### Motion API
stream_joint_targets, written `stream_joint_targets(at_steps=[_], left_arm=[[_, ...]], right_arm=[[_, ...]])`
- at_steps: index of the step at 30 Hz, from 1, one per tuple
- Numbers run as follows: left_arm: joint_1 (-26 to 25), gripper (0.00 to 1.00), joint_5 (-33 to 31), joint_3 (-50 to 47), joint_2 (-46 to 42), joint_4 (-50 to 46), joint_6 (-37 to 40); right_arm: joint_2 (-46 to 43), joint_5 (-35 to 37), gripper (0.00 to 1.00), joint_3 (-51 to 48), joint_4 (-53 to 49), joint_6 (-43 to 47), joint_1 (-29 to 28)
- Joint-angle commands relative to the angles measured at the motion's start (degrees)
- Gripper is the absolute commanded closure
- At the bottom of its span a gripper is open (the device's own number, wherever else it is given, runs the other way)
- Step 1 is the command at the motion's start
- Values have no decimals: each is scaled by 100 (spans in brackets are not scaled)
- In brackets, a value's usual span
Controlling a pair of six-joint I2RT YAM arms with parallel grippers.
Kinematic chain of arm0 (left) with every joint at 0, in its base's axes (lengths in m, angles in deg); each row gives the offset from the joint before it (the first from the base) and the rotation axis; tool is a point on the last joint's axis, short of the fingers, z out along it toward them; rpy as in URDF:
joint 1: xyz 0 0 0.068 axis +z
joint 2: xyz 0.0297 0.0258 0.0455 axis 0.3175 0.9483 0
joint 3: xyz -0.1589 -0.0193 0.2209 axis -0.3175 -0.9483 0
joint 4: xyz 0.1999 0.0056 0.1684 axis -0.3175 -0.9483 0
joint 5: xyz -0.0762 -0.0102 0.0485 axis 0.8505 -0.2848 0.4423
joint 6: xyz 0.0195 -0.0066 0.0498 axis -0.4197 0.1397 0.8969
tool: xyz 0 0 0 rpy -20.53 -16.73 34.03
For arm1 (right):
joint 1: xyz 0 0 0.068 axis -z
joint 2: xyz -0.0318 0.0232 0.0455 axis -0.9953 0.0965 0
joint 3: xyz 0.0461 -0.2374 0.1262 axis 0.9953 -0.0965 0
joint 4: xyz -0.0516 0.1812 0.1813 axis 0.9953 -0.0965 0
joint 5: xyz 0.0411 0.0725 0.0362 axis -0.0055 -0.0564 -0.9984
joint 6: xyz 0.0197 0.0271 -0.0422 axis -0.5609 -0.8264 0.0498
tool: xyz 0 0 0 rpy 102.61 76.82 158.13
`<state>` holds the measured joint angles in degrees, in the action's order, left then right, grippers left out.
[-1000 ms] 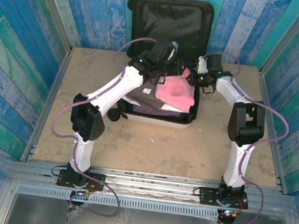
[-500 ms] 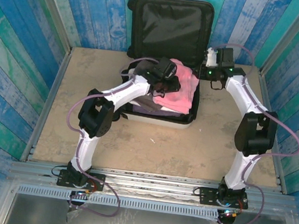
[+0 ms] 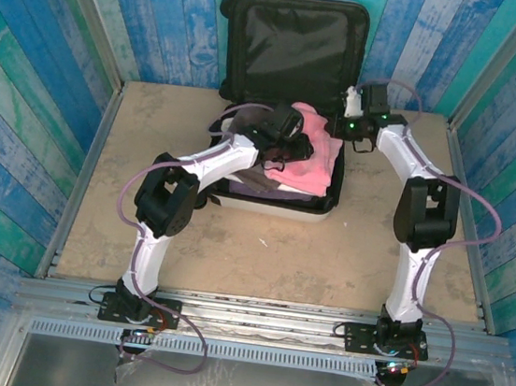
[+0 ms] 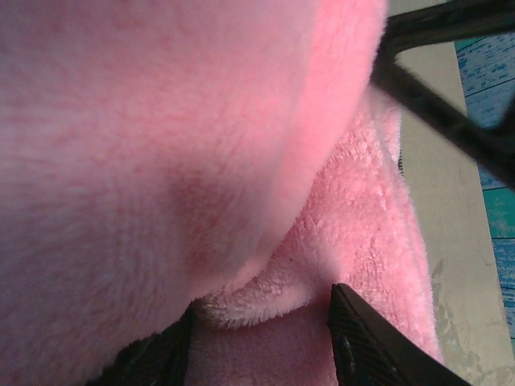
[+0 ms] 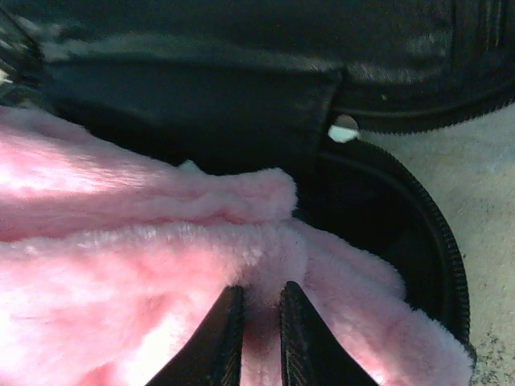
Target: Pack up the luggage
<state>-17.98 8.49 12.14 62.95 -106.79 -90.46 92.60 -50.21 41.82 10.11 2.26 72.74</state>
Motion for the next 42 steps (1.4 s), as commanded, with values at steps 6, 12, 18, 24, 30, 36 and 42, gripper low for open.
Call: stream_joint_targets(at_steps=[6,12,18,24,30,36,42], left_arm=[[-16,51,-44,-413,-255,-84,-106],[-18,50,-145,-462,-322,-76,-115],[-17,49,-231,-491,-392,-41,-148],[-16,48,-197,-464,-374,3,-179],[-16,48,-184,-402,-407,6,-168],[-16,47,-179,-369,-411,-50,-122],[-16,47,-186,-384,-397,-66,-121]], right_arm=[[526,162,86,27,-210,-19,-135],[118,135,75,18,-342,147,-198],[-608,648,67,88,-914,259,-75],[-998,994,75,-109,-966,290,83],[-606,1164,83,67,-1244,293,74],[-5,1505,88,361,-1394,394,-88],[586,1837,91,772,-1506,621,-396]])
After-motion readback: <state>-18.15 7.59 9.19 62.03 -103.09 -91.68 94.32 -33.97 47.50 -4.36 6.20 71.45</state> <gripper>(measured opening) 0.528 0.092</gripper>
